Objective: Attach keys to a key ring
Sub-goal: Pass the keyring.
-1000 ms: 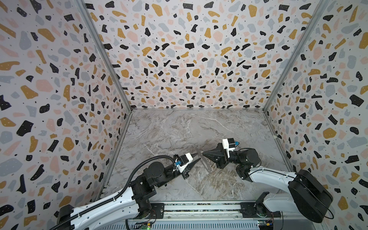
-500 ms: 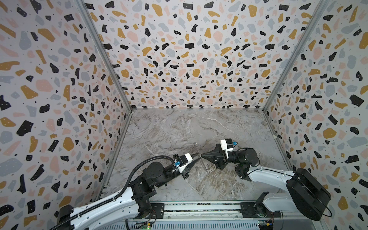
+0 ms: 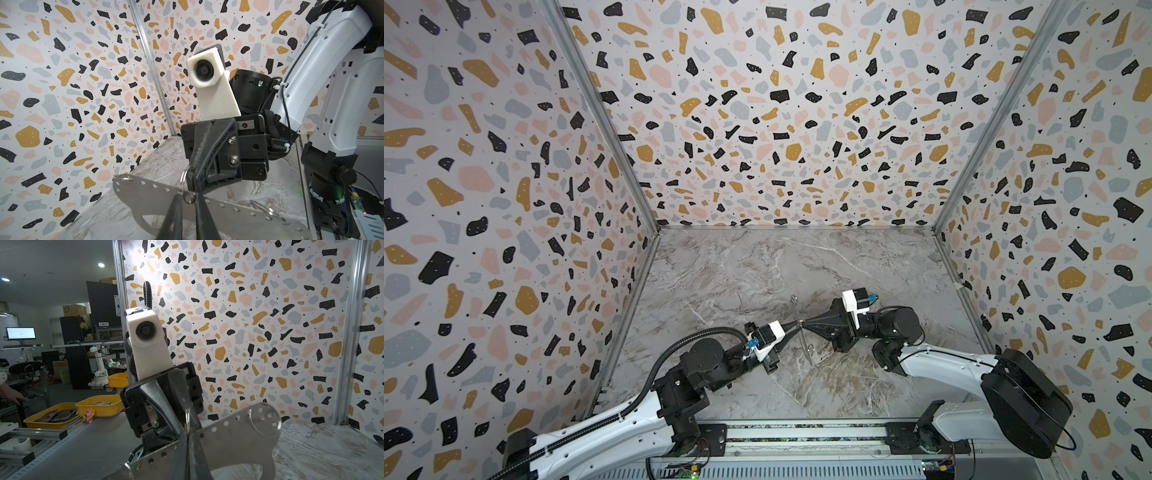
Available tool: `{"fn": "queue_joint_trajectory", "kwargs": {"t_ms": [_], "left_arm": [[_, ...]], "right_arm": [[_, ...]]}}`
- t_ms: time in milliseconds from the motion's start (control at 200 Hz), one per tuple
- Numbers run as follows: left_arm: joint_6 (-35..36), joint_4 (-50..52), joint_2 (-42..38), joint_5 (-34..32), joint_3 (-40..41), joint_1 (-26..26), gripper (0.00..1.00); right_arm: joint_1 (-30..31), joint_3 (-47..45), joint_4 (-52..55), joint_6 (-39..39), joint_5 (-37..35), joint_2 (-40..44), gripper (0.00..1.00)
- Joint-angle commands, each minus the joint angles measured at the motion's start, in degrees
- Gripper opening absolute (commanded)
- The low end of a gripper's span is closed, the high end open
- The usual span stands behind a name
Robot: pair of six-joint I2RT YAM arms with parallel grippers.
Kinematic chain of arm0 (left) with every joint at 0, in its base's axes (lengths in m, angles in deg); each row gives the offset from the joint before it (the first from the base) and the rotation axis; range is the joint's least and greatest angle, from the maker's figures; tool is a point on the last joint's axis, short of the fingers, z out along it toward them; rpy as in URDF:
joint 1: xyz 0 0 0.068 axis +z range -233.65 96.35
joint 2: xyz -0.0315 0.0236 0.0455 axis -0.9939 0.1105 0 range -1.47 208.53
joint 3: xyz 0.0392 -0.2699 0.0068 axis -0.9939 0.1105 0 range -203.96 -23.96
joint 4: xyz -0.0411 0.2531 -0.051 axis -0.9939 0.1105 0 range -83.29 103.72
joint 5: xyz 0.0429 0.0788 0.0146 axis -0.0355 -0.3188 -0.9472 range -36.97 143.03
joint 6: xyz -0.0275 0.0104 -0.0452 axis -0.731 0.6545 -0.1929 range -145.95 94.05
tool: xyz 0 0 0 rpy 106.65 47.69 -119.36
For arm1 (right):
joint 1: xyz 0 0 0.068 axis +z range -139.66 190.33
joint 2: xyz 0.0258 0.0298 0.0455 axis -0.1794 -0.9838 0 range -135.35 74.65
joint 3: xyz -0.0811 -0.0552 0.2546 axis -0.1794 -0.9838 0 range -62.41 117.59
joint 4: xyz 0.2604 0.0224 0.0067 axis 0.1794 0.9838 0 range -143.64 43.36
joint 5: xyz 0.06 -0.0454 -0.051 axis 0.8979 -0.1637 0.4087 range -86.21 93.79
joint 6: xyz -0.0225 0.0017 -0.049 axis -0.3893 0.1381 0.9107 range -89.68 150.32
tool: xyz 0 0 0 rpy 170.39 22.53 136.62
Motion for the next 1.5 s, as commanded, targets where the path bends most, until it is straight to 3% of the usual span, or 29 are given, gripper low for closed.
{"fn": "queue_joint_trajectory", "kwargs": {"t_ms": [0,300,586,826,1232,1492], "left_arm": [[0.6,-3.4,-0.2,-0.1,-0.1,-0.2,0.14],[0.6,-4.1,-0.8,0.0,0.6,-0.2,0.12],[0.9,-4.0,-1.1,0.1,0.7,-0.2,0.00],[1.0,-2.0,-1.0,-0.4,0.3,-0.2,0.00],[1.1,7.5,0.6,-1.4,-2.8,-0.2,0.00],[2.0,18.8,4.2,-2.7,-8.9,-0.2,0.00]], "right_arm": [[1.2,2.3,-0.8,-0.5,2.5,0.0,0.00],[2.0,2.4,-0.3,-0.7,3.0,-1.0,0.00],[2.1,2.3,0.9,-0.7,3.7,-1.3,0.00],[2.0,2.2,6.3,2.2,3.1,0.7,0.00],[0.0,0.9,16.8,7.0,1.8,5.4,0.29],[-1.5,0.5,30.3,14.3,0.0,10.9,0.33]]}}
